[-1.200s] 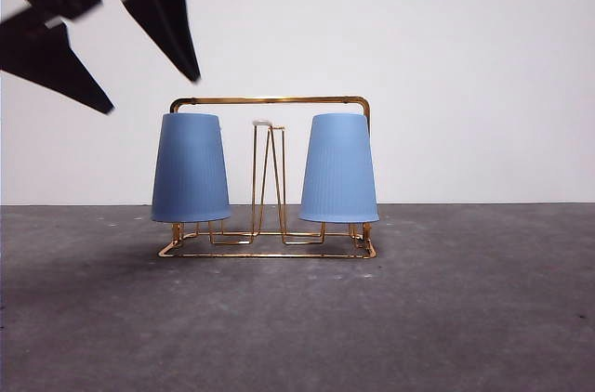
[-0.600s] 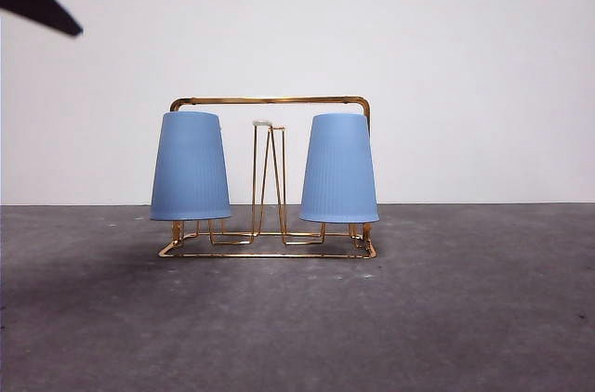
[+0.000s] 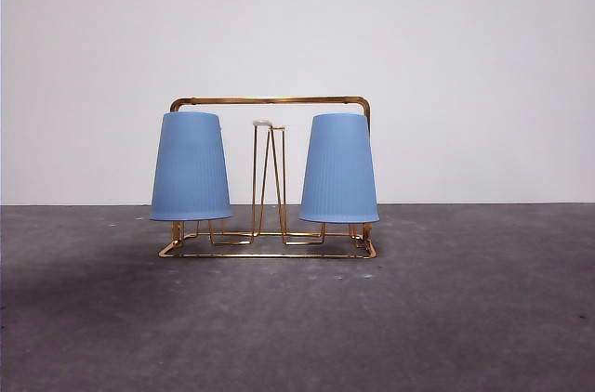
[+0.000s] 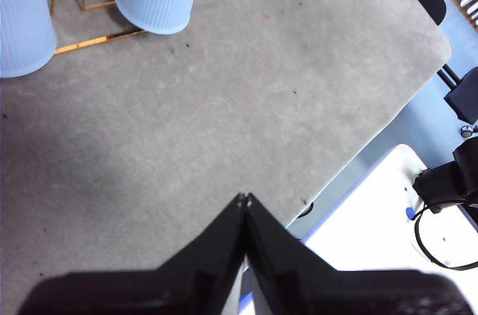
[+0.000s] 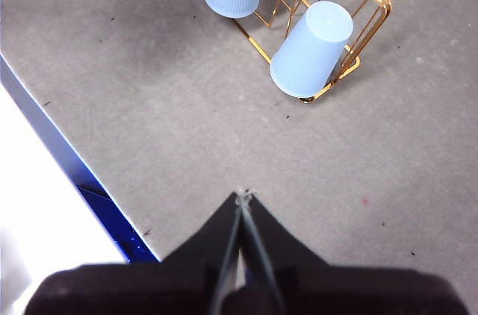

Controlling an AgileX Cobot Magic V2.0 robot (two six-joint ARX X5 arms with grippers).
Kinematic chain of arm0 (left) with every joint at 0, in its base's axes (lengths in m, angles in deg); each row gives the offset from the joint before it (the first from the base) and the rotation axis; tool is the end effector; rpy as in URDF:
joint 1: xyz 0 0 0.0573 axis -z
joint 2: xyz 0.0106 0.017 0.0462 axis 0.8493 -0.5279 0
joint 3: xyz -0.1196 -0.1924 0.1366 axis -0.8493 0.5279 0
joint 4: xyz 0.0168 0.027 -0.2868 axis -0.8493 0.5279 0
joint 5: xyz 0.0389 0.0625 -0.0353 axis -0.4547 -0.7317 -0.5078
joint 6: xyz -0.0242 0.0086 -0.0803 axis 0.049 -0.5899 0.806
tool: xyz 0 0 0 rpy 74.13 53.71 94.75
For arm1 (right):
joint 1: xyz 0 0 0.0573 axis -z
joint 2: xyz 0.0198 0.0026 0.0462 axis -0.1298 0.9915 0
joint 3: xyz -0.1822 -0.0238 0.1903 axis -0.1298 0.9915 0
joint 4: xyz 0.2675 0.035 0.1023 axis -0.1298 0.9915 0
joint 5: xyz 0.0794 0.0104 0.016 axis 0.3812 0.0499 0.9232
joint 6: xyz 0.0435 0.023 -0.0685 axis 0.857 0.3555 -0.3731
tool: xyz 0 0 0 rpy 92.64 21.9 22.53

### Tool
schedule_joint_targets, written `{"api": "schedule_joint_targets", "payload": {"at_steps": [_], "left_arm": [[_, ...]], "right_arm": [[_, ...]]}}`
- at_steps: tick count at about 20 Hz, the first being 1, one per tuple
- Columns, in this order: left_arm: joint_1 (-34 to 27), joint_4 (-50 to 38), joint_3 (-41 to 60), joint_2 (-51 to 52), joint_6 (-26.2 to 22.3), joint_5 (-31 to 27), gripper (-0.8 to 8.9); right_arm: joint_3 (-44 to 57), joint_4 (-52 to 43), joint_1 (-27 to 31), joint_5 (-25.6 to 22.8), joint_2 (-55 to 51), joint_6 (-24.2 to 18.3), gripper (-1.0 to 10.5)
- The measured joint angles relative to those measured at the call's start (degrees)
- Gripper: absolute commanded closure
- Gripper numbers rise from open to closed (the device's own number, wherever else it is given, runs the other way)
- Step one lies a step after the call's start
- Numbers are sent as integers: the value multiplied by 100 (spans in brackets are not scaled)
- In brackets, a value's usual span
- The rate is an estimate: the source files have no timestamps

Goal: Pick up cup 1,put cup 1 in the cup rack,pick up cup 2,put cup 2 in the cup rack

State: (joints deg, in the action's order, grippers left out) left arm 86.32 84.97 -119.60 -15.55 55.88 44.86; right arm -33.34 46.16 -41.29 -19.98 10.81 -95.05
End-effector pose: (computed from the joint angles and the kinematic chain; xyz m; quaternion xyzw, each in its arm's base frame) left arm 0.1712 -0.1248 0.3104 -0.0810 0.3887 -0.3736 0.8384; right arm 0.1248 0.1312 0.4228 -0.2410 0.3240 0.3590 0.8415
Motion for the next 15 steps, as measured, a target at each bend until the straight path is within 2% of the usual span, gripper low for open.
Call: {"api": "schedule_joint_targets", "payload": {"at_steps": [15], "left_arm": [[2, 0, 0, 50, 0, 0, 817]], "right_arm": [[0, 0, 0, 0, 37, 44, 944]]}}
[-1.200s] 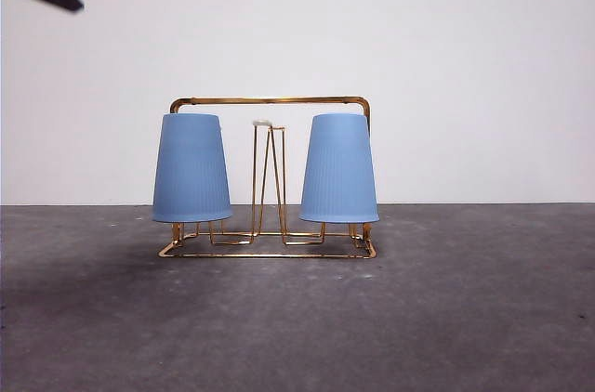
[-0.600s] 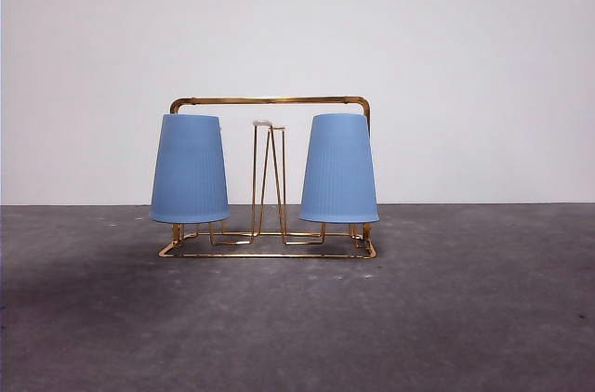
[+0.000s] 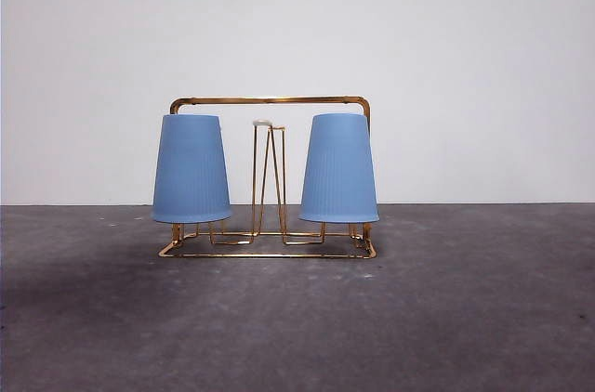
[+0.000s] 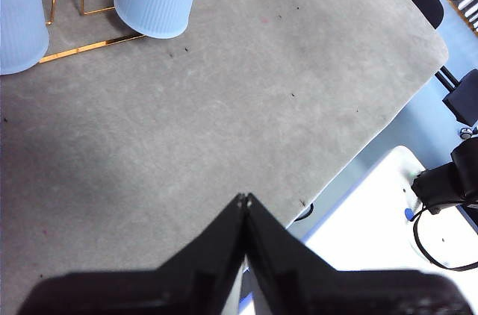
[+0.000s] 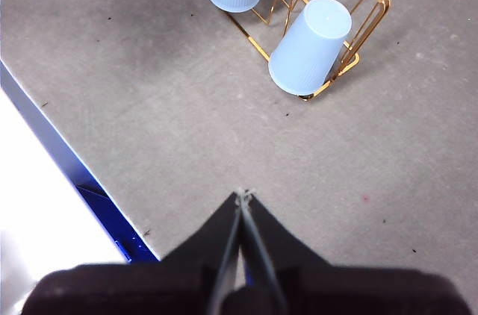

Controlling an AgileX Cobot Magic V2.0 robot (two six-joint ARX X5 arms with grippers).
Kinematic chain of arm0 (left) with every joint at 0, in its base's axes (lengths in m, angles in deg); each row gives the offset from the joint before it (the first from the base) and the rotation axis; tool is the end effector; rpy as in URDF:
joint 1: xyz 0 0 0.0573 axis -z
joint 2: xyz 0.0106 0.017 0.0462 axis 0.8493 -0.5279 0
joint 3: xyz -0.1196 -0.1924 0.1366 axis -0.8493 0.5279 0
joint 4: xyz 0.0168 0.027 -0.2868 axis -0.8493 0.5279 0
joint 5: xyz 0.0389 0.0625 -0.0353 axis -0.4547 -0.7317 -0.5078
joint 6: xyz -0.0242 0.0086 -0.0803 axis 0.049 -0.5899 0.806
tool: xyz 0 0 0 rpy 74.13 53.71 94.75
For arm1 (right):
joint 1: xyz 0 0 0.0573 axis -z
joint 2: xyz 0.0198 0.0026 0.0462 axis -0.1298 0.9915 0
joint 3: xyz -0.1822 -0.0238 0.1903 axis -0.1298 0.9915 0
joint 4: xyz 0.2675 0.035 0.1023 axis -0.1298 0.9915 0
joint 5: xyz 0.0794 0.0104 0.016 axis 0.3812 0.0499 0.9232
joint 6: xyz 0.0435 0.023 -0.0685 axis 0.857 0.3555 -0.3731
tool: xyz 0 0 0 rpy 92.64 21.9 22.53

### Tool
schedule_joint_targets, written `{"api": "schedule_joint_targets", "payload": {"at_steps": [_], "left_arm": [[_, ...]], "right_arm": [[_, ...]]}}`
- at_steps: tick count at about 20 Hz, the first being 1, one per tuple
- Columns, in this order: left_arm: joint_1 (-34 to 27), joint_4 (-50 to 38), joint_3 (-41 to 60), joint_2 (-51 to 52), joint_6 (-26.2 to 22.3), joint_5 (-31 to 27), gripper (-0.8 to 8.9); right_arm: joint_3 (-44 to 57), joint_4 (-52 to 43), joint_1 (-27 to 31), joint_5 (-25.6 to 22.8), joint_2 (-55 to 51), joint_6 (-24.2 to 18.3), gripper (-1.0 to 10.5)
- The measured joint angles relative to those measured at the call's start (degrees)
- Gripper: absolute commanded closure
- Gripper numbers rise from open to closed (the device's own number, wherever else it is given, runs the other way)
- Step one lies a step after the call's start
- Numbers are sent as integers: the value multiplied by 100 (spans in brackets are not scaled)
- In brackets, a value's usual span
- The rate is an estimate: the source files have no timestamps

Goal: Pick up cup 1,put cup 1 in the cup rack,pick up cup 2,put cup 2 in the cup rack

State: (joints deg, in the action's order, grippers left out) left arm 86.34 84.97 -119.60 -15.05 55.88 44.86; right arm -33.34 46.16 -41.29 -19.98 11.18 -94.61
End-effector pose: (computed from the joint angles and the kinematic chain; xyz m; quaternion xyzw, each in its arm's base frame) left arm 0.1696 -0.1240 0.3120 -0.0812 0.3847 -0.3748 0.8396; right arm 0.1262 0.1327 0.4218 -0.2390 0.3280 0.3575 0.8411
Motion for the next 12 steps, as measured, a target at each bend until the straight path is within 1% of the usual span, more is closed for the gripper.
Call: {"api": "schedule_joint_targets", "payload": {"at_steps": [3, 5, 9, 10, 12], "left_arm": [[-2, 0, 0, 0, -2, -7, 817], [-2, -2, -17, 0, -55, -160, 817], [0, -59, -42, -9, -92, -160, 817], [-2, -136, -42, -15, -103, -175, 817], [0, -651, -42, -15, -153, -422, 817]], "right_arm": [[0, 0, 0, 0, 0, 0, 944], [0, 0, 0, 0, 0, 0, 944], [0, 0, 0, 0, 0, 0, 944], [0, 0, 0, 0, 0, 0, 944], [0, 0, 0, 0, 0, 0, 944]]}}
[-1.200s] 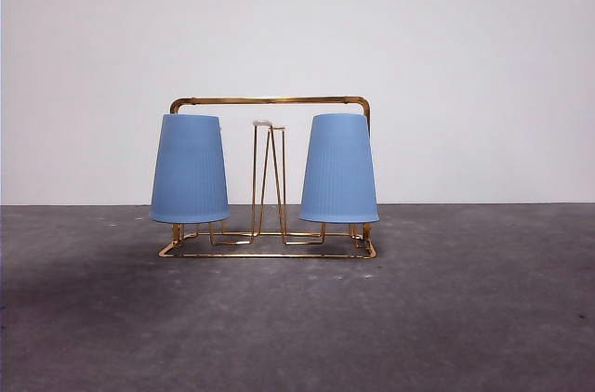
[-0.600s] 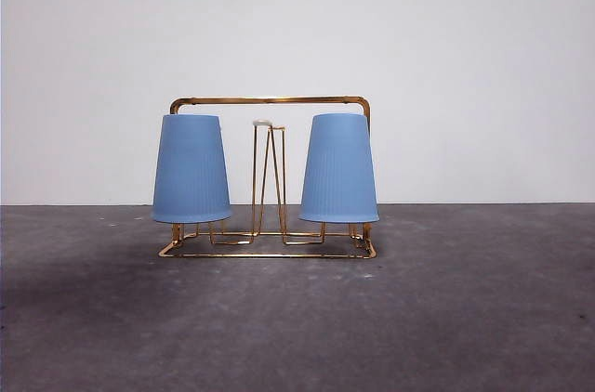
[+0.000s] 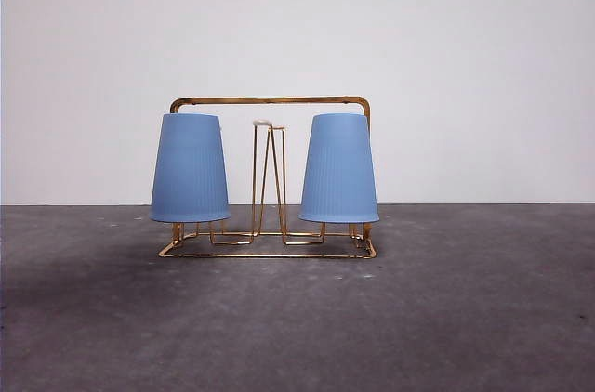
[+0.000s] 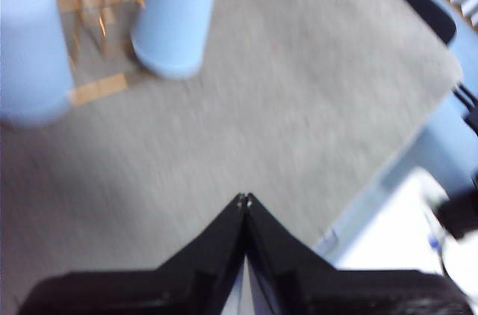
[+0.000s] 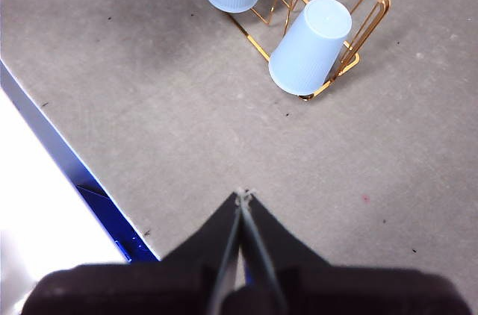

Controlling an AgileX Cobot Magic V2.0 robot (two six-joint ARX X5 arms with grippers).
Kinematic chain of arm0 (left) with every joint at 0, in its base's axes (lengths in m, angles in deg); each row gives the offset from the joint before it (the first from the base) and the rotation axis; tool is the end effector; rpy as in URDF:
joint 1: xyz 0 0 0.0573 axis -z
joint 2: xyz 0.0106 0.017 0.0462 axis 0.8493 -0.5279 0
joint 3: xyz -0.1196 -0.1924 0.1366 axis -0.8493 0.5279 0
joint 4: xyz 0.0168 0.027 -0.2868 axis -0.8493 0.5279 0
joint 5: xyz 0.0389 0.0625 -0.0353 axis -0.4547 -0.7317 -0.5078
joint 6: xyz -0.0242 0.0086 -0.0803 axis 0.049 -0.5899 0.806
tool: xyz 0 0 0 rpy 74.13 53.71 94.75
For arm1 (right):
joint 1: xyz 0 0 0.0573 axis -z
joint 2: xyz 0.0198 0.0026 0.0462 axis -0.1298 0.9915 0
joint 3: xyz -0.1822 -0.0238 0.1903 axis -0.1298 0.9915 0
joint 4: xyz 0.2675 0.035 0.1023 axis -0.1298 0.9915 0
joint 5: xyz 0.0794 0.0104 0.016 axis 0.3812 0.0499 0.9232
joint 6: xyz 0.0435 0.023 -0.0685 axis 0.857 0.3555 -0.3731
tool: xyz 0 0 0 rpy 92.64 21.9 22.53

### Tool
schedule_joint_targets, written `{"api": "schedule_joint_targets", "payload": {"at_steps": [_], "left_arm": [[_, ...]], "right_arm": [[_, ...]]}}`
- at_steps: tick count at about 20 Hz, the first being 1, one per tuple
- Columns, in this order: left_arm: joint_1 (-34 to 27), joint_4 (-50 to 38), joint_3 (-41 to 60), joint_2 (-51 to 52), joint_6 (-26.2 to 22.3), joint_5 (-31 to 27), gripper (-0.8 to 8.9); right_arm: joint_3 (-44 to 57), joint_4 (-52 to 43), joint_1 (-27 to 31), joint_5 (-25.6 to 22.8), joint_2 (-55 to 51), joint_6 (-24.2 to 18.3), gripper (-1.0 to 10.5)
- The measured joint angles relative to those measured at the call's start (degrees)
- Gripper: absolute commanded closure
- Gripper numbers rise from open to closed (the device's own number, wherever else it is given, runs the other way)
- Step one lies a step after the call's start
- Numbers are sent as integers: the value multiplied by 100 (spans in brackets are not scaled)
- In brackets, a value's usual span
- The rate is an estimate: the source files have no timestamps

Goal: Pick up cup 1,put cup 1 in the cup rack,pick up cup 2,put cup 2 in the cup rack

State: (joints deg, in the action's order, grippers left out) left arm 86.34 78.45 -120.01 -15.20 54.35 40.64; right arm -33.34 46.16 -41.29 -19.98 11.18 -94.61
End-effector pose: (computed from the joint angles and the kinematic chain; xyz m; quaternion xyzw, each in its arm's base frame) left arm 0.1816 -0.1249 0.3253 -0.0646 0.3209 -0.3618 0.8729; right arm 0.1262 0.1327 0.4218 -0.2390 0.3280 0.3575 0.8411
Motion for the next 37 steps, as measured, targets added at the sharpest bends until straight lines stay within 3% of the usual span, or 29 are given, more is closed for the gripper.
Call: {"api": "schedule_joint_targets", "payload": {"at_steps": [4, 7, 12, 16, 20, 27, 31, 37], "left_arm": [[-4, -1443, 0, 0, -573, -901, 817], [-348, -2083, 0, 157, -1316, -1399, 817], [-1438, -2149, 109, 977, -2256, -1429, 817], [-2293, -3110, 1231, 1993, -2610, -1432, 817], [-2577, -4074, 3014, 2918, -2647, -1429, 817], [-2597, -4129, 5147, 4037, -2262, -1753, 817], [-2697, -3672, 5438, 4594, -1998, -1836, 817], [-2771, -3246, 5438, 4592, -1749, -1766, 817]], "right_arm": [[0, 0, 0, 0, 0, 0, 944], [0, 0, 0, 0, 0, 0, 944], [0, 0, 0, 0, 0, 0, 944], [0, 0, 0, 0, 0, 0, 944], [0, 0, 0, 0, 0, 0, 944], [0, 0, 0, 0, 0, 0, 944], [0, 2, 2, 0, 2, 0, 944], [0, 0, 0, -2, 2, 0, 944]]}}
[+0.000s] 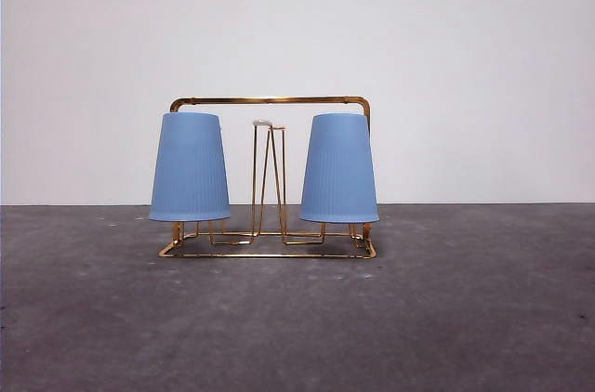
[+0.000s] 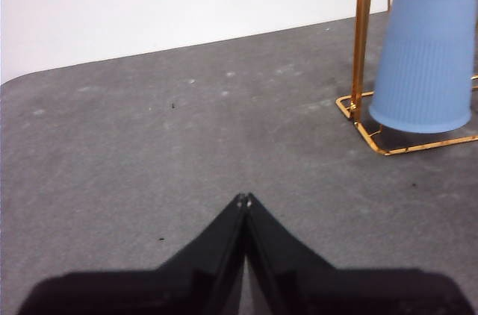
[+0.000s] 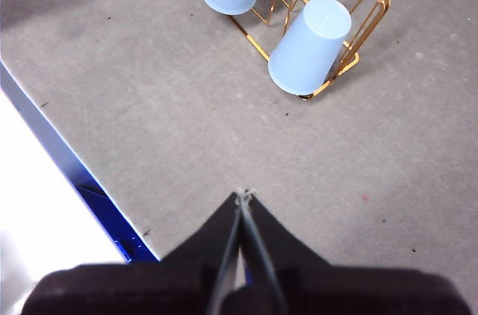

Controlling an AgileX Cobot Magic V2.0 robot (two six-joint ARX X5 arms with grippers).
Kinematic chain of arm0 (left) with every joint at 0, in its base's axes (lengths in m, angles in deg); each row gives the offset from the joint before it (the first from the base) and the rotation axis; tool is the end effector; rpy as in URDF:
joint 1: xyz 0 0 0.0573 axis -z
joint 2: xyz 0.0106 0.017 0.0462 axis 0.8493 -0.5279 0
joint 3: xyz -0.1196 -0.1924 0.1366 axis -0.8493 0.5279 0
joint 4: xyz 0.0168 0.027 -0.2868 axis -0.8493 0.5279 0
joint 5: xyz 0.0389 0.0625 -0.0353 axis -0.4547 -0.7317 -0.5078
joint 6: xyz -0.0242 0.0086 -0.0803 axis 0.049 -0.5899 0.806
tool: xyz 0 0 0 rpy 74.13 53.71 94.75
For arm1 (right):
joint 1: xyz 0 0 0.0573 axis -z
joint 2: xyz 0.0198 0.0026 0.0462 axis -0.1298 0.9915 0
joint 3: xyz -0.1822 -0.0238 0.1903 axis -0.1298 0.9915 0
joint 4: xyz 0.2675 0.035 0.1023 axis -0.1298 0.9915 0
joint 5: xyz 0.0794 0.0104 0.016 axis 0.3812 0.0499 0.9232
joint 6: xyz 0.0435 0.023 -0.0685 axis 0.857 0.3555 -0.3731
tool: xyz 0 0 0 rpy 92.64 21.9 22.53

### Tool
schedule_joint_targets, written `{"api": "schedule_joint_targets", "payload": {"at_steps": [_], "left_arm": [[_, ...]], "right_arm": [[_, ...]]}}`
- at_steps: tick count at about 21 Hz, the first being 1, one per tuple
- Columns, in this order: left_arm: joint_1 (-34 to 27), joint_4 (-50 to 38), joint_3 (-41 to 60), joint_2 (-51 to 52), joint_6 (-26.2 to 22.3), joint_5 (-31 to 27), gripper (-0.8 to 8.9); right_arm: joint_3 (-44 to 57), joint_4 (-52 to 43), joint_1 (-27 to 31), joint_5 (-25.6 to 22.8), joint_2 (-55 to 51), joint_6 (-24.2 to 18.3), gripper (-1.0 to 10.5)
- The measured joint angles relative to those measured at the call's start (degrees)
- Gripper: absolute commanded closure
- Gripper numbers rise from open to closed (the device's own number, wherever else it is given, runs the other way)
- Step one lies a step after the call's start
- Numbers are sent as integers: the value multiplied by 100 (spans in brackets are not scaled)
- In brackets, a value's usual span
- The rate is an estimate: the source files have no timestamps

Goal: Pick up cup 1,put cup 1 in the cup rack,pick up cup 2,put cup 2 in the cup rack

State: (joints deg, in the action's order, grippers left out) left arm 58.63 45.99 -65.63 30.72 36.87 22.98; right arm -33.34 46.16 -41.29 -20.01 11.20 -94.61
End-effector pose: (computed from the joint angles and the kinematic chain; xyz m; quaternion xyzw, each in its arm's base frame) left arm 0.1740 -0.0044 0.1465 0.0539 0.0780 -0.0288 0.9951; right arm 0.1263 0.1328 0.4217 -0.2392 0.3281 0.3572 0.8411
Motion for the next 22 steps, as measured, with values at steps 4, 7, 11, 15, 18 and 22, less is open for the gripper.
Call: {"api": "schedule_joint_targets", "payload": {"at_steps": [4, 7, 11, 15, 18, 22], "left_arm": [[-2, 2, 0, -68, 44, 0, 817], [-2, 2, 0, -114, 44, 0, 817], [-2, 2, 0, -168, 44, 2, 817], [-2, 2, 0, -229, 46, 0, 817], [-2, 2, 0, -295, 46, 0, 817], [-2, 2, 0, -319, 46, 2, 817]], "right_arm": [[0, 2, 0, -2, 0, 0, 944], [0, 2, 0, -4, 0, 0, 944], [0, 2, 0, -2, 0, 0, 944], [0, 0, 35, -39, -4, -39, 945], [17, -389, 476, -28, -227, -271, 945], [365, -2083, 2149, 1134, -1043, -271, 945]]}}
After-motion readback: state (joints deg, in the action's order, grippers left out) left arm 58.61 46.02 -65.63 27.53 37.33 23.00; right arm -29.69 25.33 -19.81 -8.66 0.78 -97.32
